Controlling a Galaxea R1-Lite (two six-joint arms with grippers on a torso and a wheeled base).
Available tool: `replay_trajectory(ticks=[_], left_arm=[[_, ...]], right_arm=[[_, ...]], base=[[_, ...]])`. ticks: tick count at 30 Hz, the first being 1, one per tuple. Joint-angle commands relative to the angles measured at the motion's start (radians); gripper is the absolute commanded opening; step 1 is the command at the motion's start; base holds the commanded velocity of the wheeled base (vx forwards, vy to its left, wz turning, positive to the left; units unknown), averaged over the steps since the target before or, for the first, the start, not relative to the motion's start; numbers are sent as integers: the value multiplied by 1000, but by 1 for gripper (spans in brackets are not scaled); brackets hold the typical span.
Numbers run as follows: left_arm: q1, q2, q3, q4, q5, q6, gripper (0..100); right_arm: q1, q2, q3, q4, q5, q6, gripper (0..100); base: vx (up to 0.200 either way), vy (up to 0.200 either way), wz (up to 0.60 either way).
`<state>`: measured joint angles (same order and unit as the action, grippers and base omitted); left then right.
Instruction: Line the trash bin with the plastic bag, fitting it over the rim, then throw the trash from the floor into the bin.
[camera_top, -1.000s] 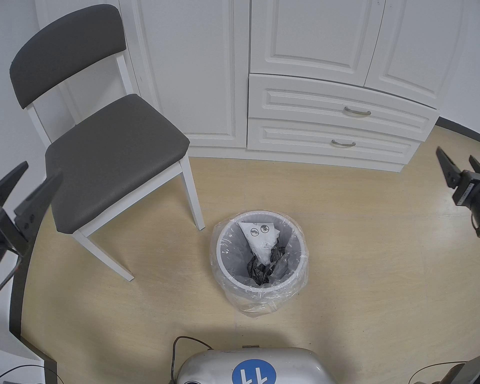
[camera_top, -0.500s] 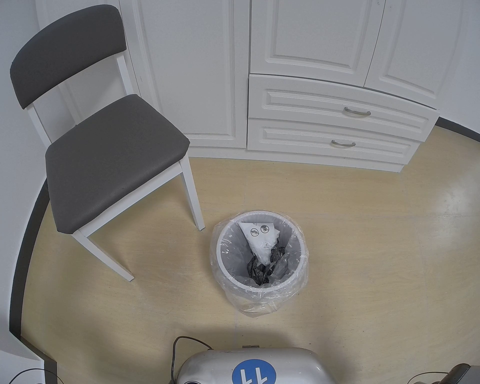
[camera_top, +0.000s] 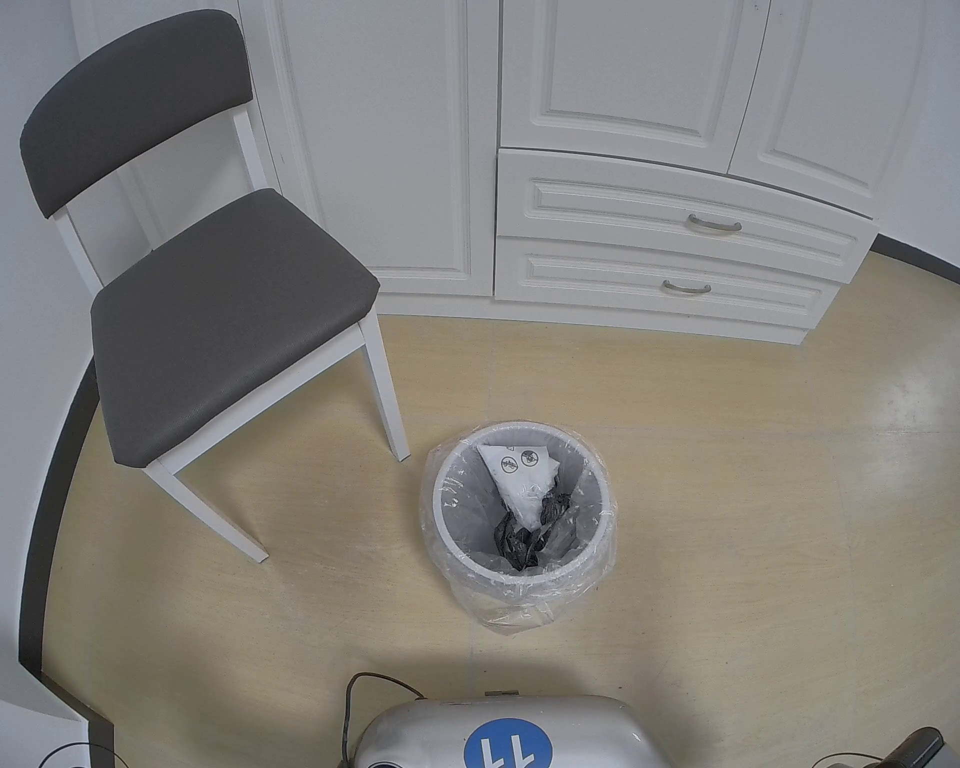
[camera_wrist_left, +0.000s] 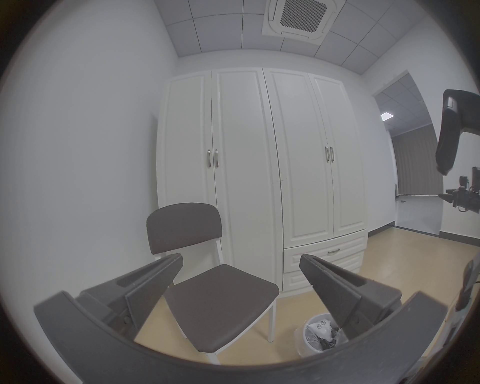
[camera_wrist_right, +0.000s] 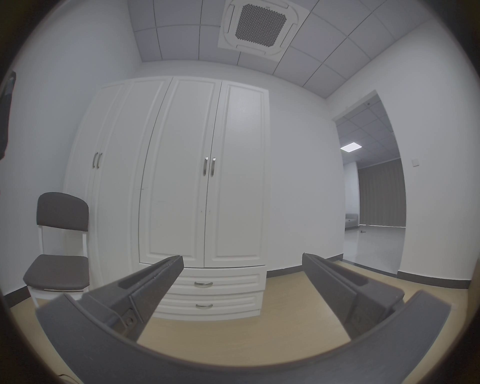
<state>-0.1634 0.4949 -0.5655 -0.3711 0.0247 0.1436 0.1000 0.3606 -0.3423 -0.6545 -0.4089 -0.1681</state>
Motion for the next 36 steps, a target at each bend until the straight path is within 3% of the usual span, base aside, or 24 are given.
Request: replay_trajectory(ticks=[1,18,22,29,36], left_arm=[[21,-67,1,20,1,1,100],[67,-196,4,98,-8,-1,100],[73,-222,9,133,-9,-1,100],[74,-242,29,144,-9,-4,100],[84,-262,61,144,-9,-6,100]], right_arm=[[-37,-140,2,56,1,1,100],[-83,-308,3,211,70,42,100],[-102,-361,9,320,150,75,100],[-102,-361,43,329,223,157,100],[-102,-361,95,325,274,179,100]], base=[[0,0,0],[0,0,0],[0,0,0],[0,0,0],[0,0,0]])
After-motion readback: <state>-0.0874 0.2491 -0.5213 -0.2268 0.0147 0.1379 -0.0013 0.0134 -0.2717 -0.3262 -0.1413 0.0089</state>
